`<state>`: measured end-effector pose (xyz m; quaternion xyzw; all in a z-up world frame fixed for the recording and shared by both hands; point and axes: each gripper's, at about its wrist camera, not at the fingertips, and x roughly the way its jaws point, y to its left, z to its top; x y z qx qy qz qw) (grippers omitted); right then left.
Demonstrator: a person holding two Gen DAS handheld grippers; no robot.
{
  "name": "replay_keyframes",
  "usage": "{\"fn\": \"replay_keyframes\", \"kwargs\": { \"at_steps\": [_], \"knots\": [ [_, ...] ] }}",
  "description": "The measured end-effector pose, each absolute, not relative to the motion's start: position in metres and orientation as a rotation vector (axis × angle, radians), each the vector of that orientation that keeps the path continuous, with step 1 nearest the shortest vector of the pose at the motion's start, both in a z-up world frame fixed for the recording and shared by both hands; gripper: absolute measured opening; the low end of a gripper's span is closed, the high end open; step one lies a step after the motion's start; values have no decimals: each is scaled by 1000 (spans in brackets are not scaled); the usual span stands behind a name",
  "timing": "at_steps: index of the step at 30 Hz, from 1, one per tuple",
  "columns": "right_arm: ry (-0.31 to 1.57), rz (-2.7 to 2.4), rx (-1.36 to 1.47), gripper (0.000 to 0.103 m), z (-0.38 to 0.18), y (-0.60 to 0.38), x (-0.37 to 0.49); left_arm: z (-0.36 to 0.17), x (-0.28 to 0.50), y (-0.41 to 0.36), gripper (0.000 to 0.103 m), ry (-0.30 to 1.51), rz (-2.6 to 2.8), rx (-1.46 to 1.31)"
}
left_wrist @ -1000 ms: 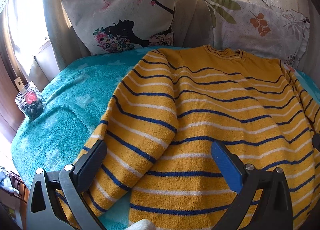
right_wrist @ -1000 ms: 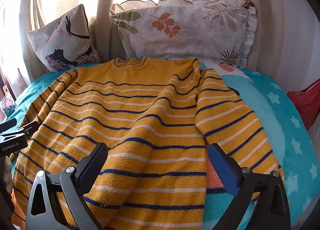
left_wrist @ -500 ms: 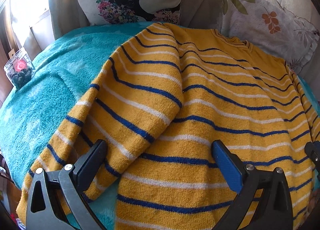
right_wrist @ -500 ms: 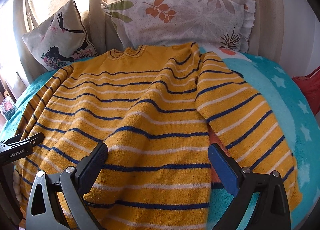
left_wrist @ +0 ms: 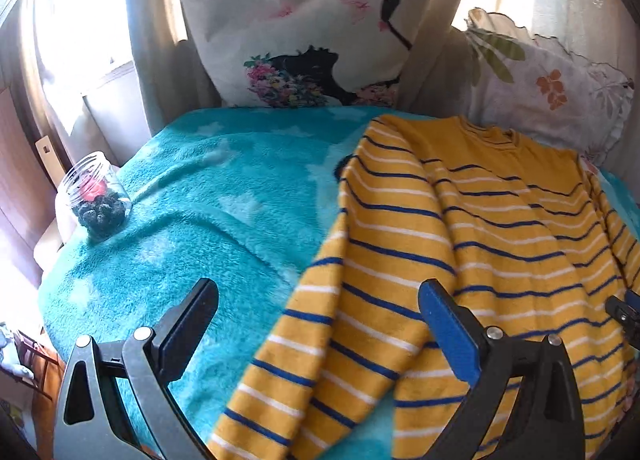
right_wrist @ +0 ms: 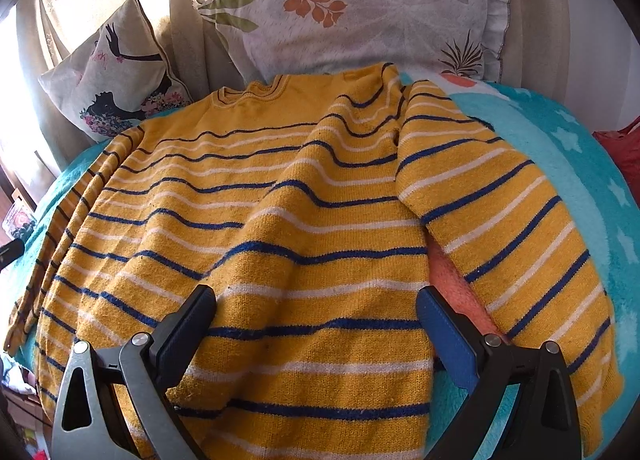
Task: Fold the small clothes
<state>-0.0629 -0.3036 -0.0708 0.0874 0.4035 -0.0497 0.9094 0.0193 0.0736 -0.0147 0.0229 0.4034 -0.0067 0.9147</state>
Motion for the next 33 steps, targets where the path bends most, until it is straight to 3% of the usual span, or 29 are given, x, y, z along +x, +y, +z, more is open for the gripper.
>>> {"fn": "replay_keyframes", "kwargs": {
  "at_steps": [1,3,4,5,6,7,8,11,15,19,21,22,23,27,33],
  "knots": [
    [832,-102,179,102,-71,-303,-63,-23,31,79,100,868,-17,41],
    [832,-102,182,102,-71,-304,-63,-41,49,87,82,945,-44,14],
    [831,-103,183,102,-71,-304,-63,-49,55,89,48,992,-69,-4],
    [832,-104,184,102,-71,-305,-63,-55,57,92,32,1031,-100,-42],
    [832,-104,183,102,-71,-305,-63,-53,57,93,29,1008,-104,-66],
    [834,-106,180,102,-71,-305,-63,-51,57,93,15,1003,-100,-59],
    [837,-107,175,102,-71,-304,-62,-49,57,93,11,1002,-86,-40],
    [843,-111,160,102,-72,-303,-61,-35,64,113,6,948,79,21],
    [846,-111,156,102,-73,-302,-59,-13,82,159,5,871,347,92],
    [830,-90,167,102,-71,-302,-61,12,65,184,9,827,310,-18],
    [772,-40,176,95,-60,-308,-72,19,45,174,30,808,255,-14],
    [737,-48,159,94,-52,-312,-81,21,35,168,51,798,223,-11],
    [696,-75,136,94,-42,-319,-93,24,24,160,61,781,196,-7],
    [609,-255,43,98,-16,-353,-131,24,-7,129,62,752,89,-22],
    [790,-388,70,99,-58,-414,-124,10,-30,90,61,791,-56,-117]
  ]
}}
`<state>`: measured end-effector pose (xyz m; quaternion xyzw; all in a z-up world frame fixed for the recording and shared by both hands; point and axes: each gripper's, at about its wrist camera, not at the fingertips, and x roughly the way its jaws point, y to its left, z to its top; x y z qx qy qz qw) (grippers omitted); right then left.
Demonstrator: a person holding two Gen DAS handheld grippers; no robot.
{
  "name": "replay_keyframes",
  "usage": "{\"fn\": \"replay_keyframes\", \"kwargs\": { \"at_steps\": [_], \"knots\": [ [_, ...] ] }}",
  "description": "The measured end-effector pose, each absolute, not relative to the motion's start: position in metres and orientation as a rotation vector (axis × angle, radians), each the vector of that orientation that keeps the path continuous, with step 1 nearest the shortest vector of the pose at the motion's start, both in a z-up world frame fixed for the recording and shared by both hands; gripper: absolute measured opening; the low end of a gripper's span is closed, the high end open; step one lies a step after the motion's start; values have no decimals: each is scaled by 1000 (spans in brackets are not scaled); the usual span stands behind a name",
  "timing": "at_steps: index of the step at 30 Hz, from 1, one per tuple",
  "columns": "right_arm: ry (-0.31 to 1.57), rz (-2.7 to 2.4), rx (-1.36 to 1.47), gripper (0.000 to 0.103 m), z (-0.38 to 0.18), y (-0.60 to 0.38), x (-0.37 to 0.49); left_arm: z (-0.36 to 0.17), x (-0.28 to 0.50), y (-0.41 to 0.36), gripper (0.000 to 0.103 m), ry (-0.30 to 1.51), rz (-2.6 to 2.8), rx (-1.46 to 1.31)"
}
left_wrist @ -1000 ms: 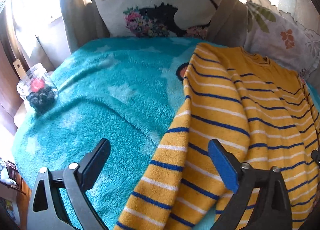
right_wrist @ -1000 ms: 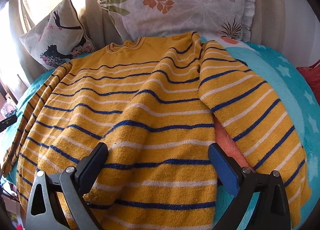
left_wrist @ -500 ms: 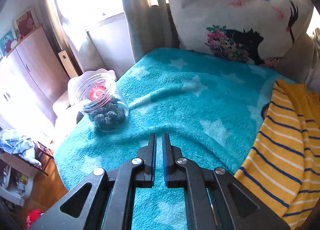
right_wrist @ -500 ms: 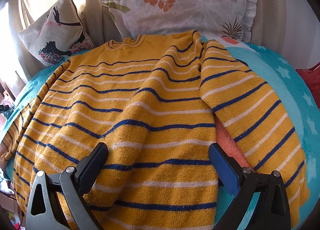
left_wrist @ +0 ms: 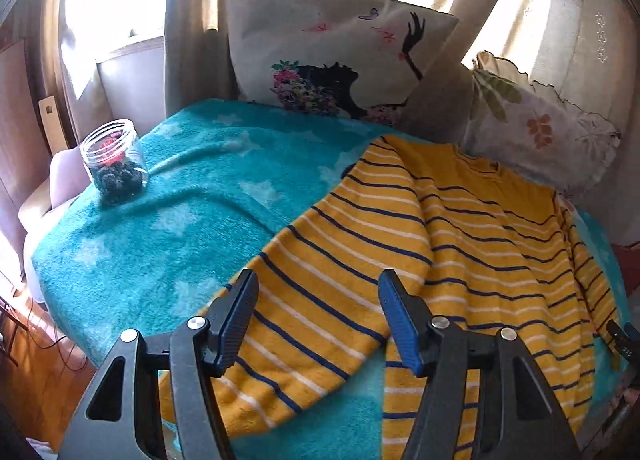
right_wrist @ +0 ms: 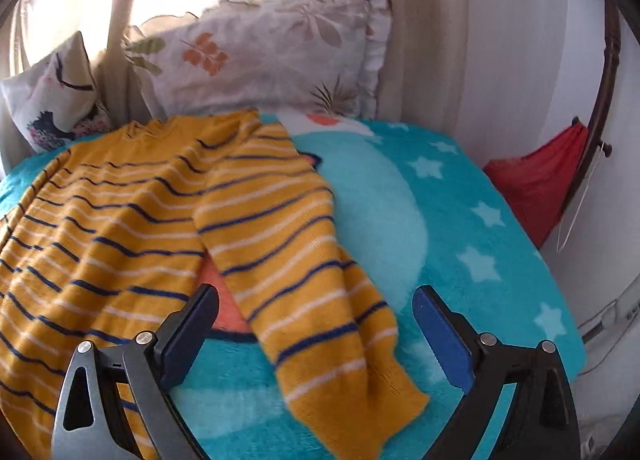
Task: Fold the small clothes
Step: 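Move the right tool to the sweater sleeve cuff, then close the right tool on the sleeve cuff and lift it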
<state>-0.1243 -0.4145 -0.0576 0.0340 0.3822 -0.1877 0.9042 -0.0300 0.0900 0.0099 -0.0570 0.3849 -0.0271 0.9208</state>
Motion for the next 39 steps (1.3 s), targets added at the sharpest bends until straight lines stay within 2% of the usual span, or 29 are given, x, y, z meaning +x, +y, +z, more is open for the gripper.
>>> {"fn": "replay_keyframes", "kwargs": {
  "at_steps": [1,3,5,6,7,13,15,21,27,30,32,36,37,38,39],
  "knots": [
    [807,-380,104,97,-65,-422,-123,7,-32,83,61,800,-72,-120],
    [828,-304,207,72,-76,-435,-125,3,-36,72,61,812,-96,-111],
    [803,-234,269,34,-73,-443,-130,3,-39,64,61,815,-103,-86],
    [807,-172,317,22,-70,-450,-132,3,-41,62,62,813,-102,-78],
    [799,-149,361,16,-66,-459,-135,3,-43,61,62,811,-101,-74],
    [757,-589,204,17,-32,-519,-151,2,-45,58,62,817,-105,-83],
    [764,-681,223,23,-31,-542,-155,-1,-45,56,62,825,-108,-82],
    [674,-669,391,57,-27,-562,-196,-3,-44,52,62,830,-110,-74],
    [637,-383,780,57,-61,-570,-223,-3,-45,44,62,829,-152,-75],
    [680,-452,826,57,-78,-568,-215,-3,-45,37,62,829,-173,-63],
    [640,-480,853,64,-77,-571,-216,-2,-46,36,62,825,-183,-59],
    [572,-565,893,66,-73,-590,-209,-1,-46,37,62,815,-193,-73],
    [552,-560,912,58,-75,-598,-206,-1,-45,38,62,816,-194,-81],
    [533,-541,937,27,-76,-605,-203,-2,-44,39,62,817,-196,-88],
    [530,-529,950,12,-77,-615,-198,-2,-43,40,62,818,-198,-95]
  ]
}}
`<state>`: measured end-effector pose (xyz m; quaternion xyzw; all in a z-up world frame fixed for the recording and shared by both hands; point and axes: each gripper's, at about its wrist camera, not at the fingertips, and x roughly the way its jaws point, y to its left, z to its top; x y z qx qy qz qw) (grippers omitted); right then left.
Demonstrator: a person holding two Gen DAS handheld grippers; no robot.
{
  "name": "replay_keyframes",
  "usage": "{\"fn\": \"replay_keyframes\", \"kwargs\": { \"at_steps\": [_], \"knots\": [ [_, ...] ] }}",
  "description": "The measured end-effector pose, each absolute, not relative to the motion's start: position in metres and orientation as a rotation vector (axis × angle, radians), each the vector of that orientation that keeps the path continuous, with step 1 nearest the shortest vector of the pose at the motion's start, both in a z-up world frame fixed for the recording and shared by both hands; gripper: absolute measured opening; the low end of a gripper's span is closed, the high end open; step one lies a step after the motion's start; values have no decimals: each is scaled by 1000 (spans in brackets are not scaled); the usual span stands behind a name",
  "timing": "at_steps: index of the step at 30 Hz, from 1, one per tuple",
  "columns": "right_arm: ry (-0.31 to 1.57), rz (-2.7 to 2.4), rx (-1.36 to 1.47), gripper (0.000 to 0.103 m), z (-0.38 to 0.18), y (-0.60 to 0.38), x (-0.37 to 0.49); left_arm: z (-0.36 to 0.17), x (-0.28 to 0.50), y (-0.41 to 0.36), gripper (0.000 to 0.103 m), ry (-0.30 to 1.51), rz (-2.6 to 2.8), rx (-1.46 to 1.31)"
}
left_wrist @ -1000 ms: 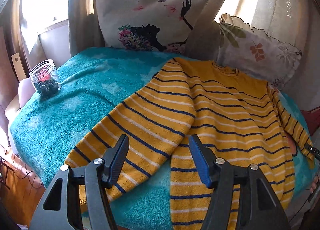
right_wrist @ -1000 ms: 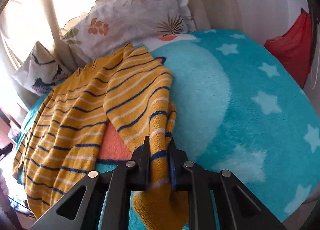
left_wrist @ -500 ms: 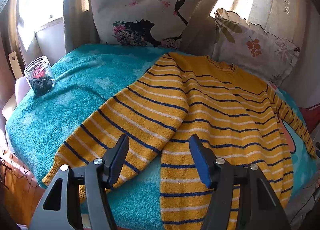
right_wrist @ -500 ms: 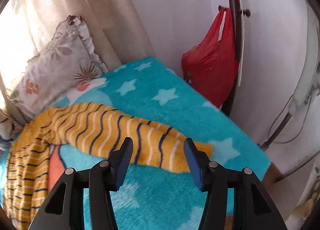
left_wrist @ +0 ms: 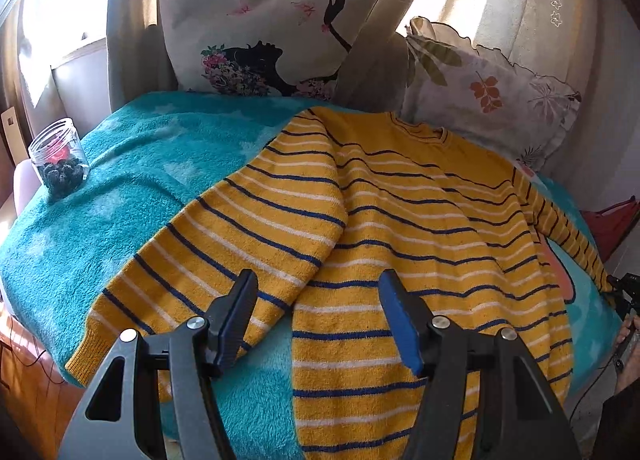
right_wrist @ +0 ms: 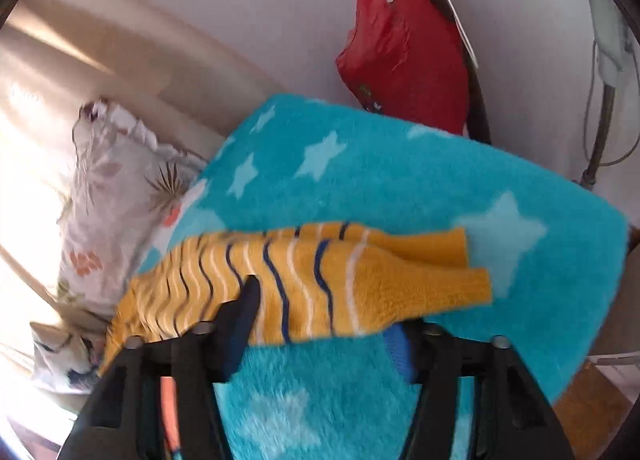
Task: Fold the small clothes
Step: 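Close the right tool on the sleeve cuff and lift it, then carry the sleeve across the sweater body and open the right tool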
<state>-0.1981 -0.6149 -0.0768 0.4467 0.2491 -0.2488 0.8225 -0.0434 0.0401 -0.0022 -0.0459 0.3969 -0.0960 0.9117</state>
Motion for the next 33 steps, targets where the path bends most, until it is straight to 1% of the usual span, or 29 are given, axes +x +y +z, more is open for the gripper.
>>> {"fn": "replay_keyframes", "kwargs": {
  "at_steps": [1,4,6,9,13,17,21,22,24,25,26,28,29,33],
  "knots": [
    [524,-540,949,8,-74,-622,-197,-3,-43,42,62,818,-198,-100],
    [474,-588,886,7,-47,-633,-190,-2,-42,47,62,811,-194,-115],
    [454,-583,814,7,-19,-626,-178,-2,-40,53,62,805,-190,-127],
    [466,-522,651,7,23,-589,-140,-4,-37,61,62,802,-187,-155],
    [518,-314,464,7,56,-505,-66,-7,-36,71,62,804,-184,-184],
    [603,-66,271,7,56,-397,12,-7,-40,86,62,797,-156,-199],
    [762,244,84,8,19,-282,74,-5,-44,111,62,784,-113,-234],
    [811,298,25,10,4,-256,83,-4,-45,118,62,780,-101,-241],
    [868,345,-80,18,-18,-221,87,-4,-47,132,64,773,-75,-254],
    [877,359,-109,25,-24,-212,85,-4,-48,139,67,769,-60,-261],
    [876,367,-124,34,-27,-206,83,-5,-49,146,68,766,-47,-269],
    [858,350,-141,46,-25,-205,77,-9,-49,159,68,765,-33,-287],
    [848,336,-148,48,-23,-206,74,-10,-49,163,68,765,-30,-295],
    [848,291,-134,48,-12,-207,80,-16,-47,175,68,767,-10,-303]
  ]
}}
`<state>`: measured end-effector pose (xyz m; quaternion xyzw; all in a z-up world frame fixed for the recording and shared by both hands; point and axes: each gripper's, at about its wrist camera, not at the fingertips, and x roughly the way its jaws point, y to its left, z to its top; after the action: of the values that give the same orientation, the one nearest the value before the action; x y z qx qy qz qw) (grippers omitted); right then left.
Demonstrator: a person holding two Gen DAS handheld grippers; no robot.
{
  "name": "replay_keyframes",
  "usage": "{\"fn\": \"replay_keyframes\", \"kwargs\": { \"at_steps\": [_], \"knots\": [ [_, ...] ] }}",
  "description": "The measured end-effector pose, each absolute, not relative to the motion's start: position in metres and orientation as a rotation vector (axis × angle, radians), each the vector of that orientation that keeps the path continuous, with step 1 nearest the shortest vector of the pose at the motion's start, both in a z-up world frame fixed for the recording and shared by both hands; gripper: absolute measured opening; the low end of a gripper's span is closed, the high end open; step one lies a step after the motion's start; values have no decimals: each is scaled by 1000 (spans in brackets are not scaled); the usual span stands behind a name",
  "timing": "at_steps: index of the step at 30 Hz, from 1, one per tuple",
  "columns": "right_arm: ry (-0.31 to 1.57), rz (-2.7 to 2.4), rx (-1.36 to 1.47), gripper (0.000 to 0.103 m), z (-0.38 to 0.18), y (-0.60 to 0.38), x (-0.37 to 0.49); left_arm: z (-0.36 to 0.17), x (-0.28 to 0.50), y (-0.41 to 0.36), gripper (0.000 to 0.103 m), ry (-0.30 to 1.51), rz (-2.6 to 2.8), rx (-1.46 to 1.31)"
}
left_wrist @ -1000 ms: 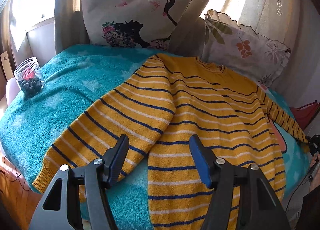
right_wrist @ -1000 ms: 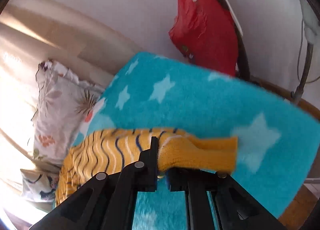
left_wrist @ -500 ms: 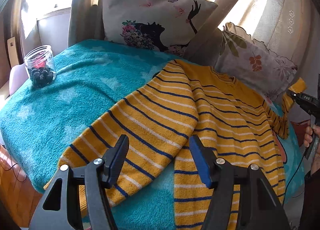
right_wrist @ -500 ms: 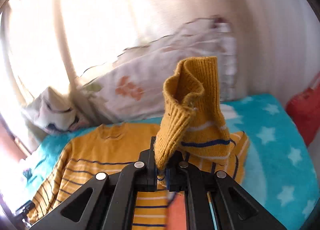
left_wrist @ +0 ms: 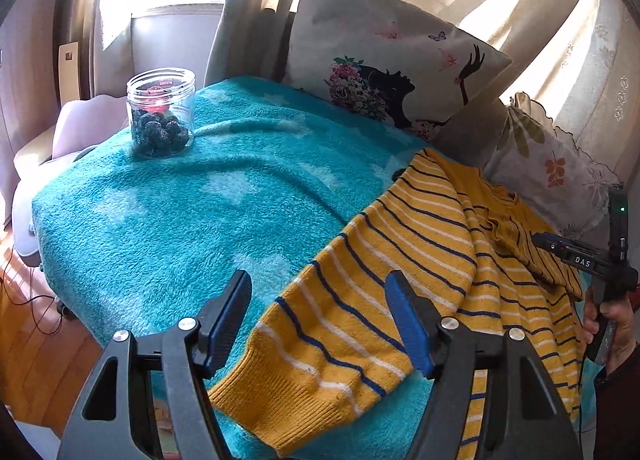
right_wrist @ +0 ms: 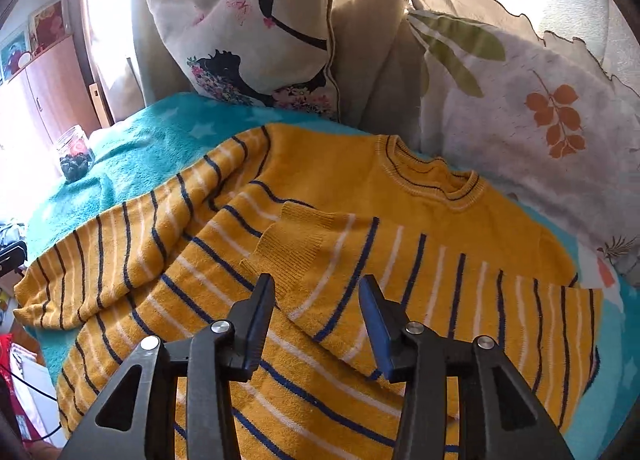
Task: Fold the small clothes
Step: 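Carry the sleeve across the sweater body and open the right tool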
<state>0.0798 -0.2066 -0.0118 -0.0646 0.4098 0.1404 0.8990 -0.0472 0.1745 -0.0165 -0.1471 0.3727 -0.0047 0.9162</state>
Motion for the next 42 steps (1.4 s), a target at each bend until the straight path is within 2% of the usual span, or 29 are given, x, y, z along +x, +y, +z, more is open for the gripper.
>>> {"fn": "replay_keyframes", "kwargs": {
  "at_steps": [6,8,16,22,24,26,27,28,32,36,39,42],
  "knots": [
    [851,434,-92,48,0,-156,62,-30,-54,200,68,798,74,-321],
    [857,526,-127,51,-2,-124,47,-30,-60,214,68,797,124,-335],
    [814,962,-413,67,-20,26,-48,-16,-94,275,68,727,307,-435],
    [724,958,-690,68,-63,99,-91,-9,-106,279,69,700,303,-442],
    [693,910,-728,64,-70,110,-92,-7,-107,275,69,697,287,-441],
    [725,894,-704,26,-70,112,-85,-6,-105,271,69,697,269,-438],
    [741,887,-667,22,-66,109,-77,-5,-104,268,69,698,260,-435],
    [742,883,-613,14,-59,103,-71,-4,-103,265,69,699,251,-433],
    [693,773,-383,12,-10,48,-33,3,-93,245,69,707,202,-401],
    [650,553,-114,12,34,-62,16,9,-80,218,69,713,137,-368],
    [654,347,76,12,44,-164,45,8,-69,194,69,734,80,-347],
    [676,105,182,12,29,-259,60,4,-56,167,69,765,27,-320]
  ]
}}
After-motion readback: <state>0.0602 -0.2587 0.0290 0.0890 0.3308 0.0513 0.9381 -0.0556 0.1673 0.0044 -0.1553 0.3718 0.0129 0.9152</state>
